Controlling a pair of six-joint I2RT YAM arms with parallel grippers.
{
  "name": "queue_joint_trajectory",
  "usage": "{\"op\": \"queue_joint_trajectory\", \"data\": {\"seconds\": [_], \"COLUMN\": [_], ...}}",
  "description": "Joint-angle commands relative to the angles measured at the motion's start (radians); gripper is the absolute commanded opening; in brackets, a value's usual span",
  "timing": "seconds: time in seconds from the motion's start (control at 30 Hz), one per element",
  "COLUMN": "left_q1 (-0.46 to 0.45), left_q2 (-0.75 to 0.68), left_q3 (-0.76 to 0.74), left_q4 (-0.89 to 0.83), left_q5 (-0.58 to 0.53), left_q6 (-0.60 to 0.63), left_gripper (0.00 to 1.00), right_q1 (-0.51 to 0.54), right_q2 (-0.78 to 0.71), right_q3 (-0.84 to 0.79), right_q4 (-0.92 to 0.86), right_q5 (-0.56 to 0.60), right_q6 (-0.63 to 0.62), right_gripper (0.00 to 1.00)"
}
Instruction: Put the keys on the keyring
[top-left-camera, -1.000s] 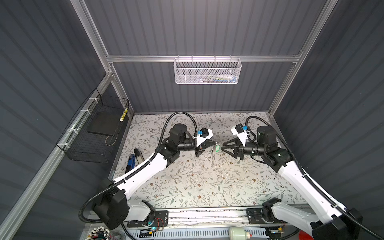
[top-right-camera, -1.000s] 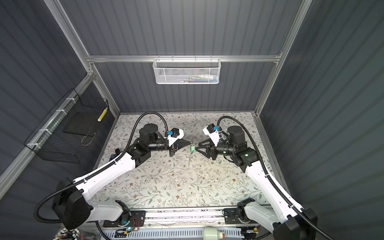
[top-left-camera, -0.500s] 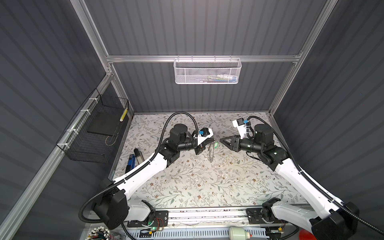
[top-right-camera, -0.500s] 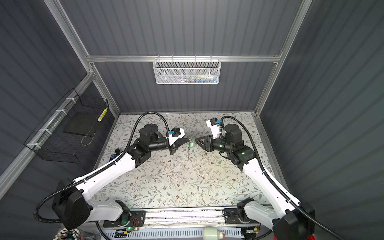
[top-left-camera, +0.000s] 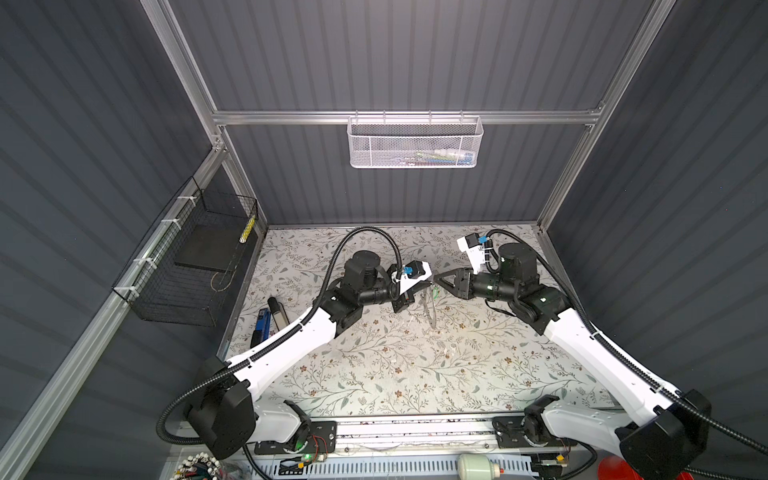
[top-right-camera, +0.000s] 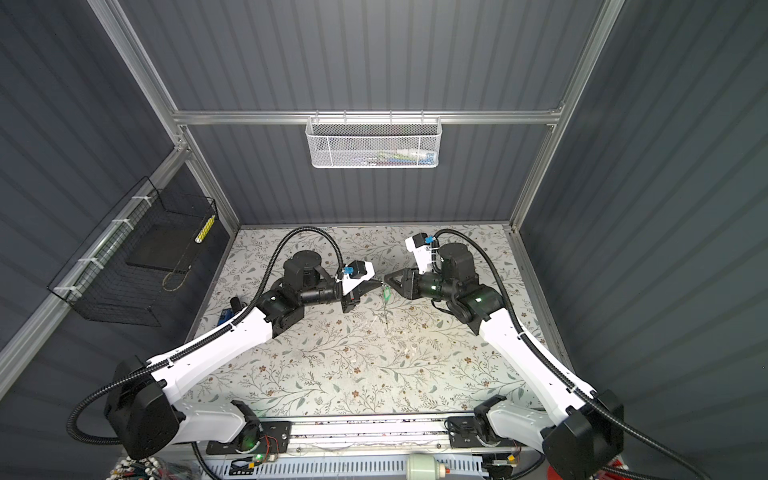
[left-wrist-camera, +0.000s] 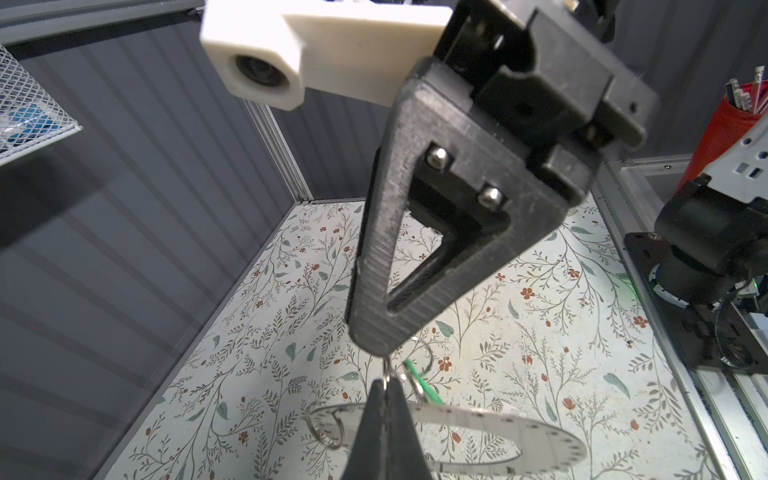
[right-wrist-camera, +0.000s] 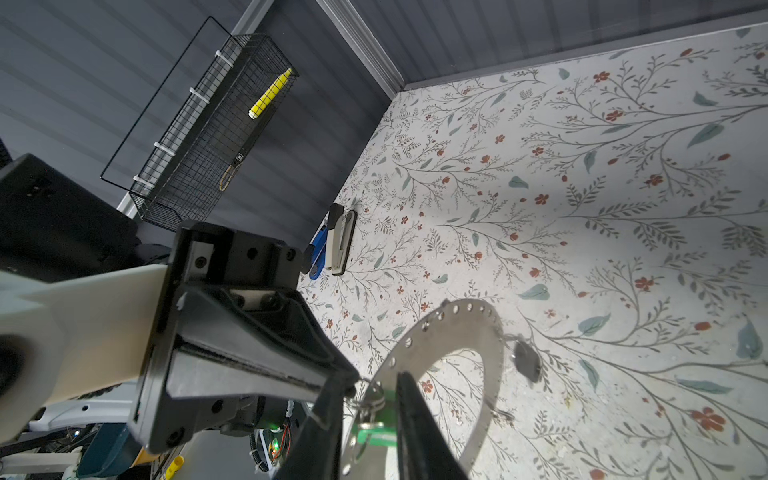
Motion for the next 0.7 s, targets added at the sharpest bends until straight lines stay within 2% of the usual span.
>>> {"op": "queue_joint_trajectory", "data": {"seconds": [0.0,0.47,0.6,0.67], "left_q1": [-0.004,-0.005,-0.005,-0.006], "left_q2": [-0.034,-0.036,-0.036,-0.037], "left_q3": [0.035,0.034,0.034,0.033], "left_q4": [0.004,0.01,0.01,0.008], "left_q5": [-0.016,-0.044,-0.037,-0.035], "left_q6": [0.018,0.023,0.022,0.023], "left_gripper": [0.0,0.0,0.0,0.0], "right_q1": [0.003,0.004,0.004,0.004], "right_q2": [0.006,0.041,0.049,0.049], "right_q3": [0.041,0.064,0.068,0.067], "right_q4": [-0.05,-0.085,-0.089,-0.086], "right_q5": [0.005,-0.023,-0.02,-0.016], "right_q6": [0.004,0.005,0.006,0.006], "right_gripper": [0.26,0.22,0.19,0.13]}}
